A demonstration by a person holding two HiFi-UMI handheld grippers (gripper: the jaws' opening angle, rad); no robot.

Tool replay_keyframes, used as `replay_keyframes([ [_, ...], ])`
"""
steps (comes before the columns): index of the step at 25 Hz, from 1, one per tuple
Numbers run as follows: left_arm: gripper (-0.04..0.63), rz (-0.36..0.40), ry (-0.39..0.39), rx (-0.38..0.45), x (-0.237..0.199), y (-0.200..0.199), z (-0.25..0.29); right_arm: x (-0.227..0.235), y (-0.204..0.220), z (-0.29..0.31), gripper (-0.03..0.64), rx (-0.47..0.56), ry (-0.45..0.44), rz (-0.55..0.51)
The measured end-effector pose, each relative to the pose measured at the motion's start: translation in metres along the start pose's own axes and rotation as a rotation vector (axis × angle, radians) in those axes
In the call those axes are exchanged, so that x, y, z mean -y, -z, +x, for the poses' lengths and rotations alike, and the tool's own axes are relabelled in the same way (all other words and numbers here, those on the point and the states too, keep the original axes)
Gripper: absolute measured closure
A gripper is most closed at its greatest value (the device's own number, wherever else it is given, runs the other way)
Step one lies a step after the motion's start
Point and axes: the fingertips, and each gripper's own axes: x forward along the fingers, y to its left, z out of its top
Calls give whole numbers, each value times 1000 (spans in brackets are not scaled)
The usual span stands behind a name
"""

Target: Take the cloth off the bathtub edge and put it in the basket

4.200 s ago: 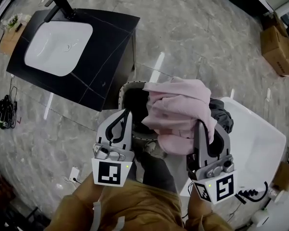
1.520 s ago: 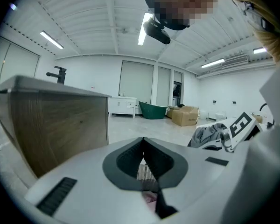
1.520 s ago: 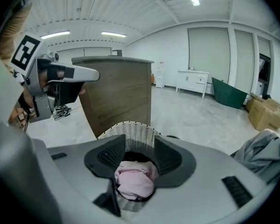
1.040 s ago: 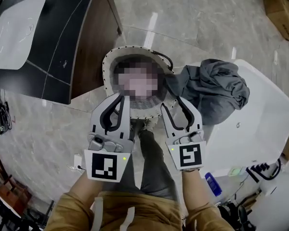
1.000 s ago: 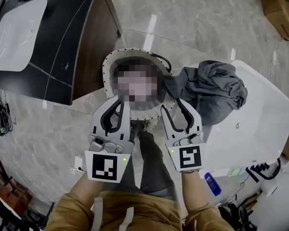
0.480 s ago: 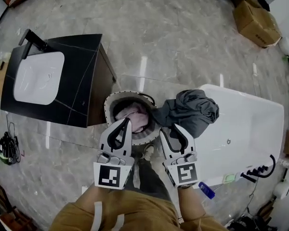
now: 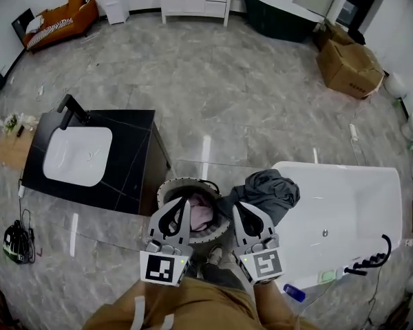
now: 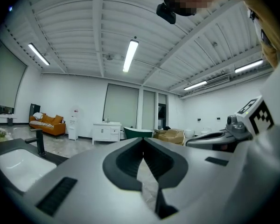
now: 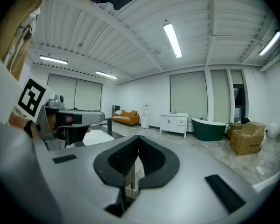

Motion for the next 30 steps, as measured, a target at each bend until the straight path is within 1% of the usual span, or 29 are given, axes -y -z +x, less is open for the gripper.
replay_keyframes([
  [3,592,23,-19,14,-2,-12,-6,2,-18,-8,611,52,-14,10],
  [6,592,45,-55,19,-8,-25,-16,5,-37,-14,611,81,-20,1],
  [9,592,71,-73,36,-11,-33,-24,12,-57,-18,611,110,-22,-14],
  [12,592,69,-75,74,-10,-41,-30,18,-77,-25,611,144,-20,-30],
  [16,592,85,-92,105,-12,-70,-30,25,-110,-31,611,203,-21,-64],
  [18,592,81,-104,124,-16,-78,-32,24,-123,-38,611,233,-24,-77],
  [24,592,100,-145,165,-29,-97,-37,25,-147,-47,611,290,-33,-100],
  [30,592,92,-179,178,-38,-95,-45,24,-158,-47,611,335,-44,-128],
])
